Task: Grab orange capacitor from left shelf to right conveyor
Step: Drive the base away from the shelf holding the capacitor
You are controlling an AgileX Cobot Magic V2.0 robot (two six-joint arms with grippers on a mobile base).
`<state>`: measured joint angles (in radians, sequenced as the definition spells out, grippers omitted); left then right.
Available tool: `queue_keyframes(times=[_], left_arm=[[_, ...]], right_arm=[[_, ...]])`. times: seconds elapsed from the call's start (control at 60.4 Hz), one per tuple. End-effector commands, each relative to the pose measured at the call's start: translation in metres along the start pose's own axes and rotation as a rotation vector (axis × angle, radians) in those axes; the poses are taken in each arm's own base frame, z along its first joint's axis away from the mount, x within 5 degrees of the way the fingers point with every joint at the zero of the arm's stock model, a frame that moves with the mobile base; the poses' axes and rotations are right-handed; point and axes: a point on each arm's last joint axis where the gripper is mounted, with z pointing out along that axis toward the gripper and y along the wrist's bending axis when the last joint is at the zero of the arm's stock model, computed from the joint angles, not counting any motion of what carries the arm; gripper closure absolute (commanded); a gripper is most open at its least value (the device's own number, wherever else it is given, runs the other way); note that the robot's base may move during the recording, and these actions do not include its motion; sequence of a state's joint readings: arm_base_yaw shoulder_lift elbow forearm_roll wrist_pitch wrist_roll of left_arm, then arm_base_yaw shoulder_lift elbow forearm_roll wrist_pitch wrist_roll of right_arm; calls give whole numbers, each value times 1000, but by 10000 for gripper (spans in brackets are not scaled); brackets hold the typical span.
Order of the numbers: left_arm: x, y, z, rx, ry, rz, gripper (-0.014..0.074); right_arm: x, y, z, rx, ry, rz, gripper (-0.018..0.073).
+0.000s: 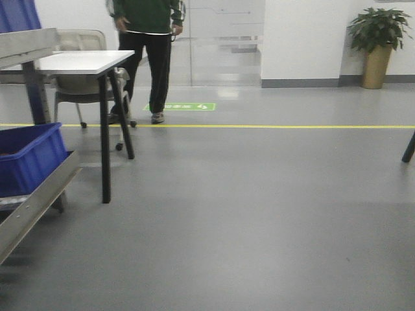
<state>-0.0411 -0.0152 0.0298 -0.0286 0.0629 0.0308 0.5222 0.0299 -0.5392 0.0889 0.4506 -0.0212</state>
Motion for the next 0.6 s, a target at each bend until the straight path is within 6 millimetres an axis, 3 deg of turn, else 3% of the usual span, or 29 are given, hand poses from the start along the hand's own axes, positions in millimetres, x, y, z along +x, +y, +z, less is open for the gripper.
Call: queue_keyframes(times=[0.0,0.579], left_arm=[[1,0,0,5,-70,-13,722],[1,0,0,5,-70,-13,722]], right_arm=[[-16,0,0,2,-108,-8,510],[-16,0,0,2,-108,-8,510]])
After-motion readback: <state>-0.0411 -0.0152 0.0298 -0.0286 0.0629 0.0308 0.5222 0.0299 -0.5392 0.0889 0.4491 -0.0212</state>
